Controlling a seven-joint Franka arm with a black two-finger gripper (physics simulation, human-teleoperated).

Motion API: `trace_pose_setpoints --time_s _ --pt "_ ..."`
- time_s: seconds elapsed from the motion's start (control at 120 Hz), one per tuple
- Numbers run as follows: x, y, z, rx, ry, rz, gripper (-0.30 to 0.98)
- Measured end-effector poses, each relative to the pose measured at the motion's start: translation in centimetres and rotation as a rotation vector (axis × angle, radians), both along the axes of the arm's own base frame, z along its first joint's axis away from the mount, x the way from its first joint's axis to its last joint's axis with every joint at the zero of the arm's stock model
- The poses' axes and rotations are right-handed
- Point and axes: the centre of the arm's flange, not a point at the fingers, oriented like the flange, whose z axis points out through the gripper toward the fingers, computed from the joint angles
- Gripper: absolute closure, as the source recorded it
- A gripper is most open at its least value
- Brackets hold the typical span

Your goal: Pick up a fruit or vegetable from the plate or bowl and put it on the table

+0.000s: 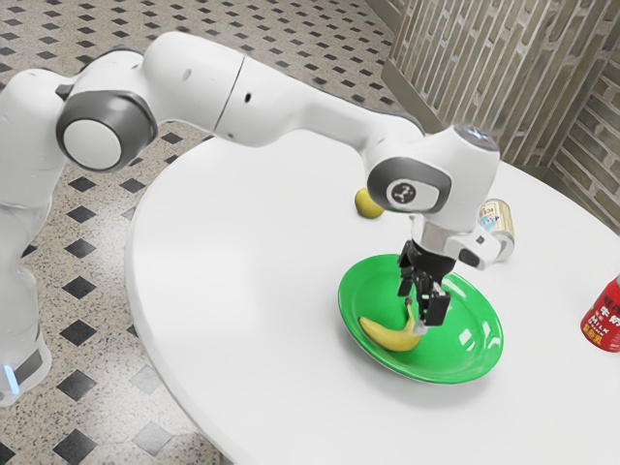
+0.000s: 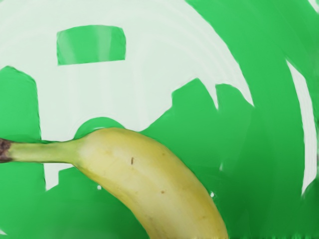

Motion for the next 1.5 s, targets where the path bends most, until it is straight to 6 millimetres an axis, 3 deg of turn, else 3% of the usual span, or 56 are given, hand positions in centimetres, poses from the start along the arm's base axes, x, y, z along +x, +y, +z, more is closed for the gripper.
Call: trace_pose_setpoints --time_s 0.2,1.1,1.267,1.5 --pt "-0.1 -0.8 -0.5 0.0 0.006 -0.01 0.0" --pt "1.3 0.7 -4.3 -0.074 0.057 0.044 0.0" --pt "1.5 0.9 -4.8 -0.091 0.068 0.053 0.11" --pt "1.6 1.0 -5.4 -0.1 0.077 0.058 0.42"
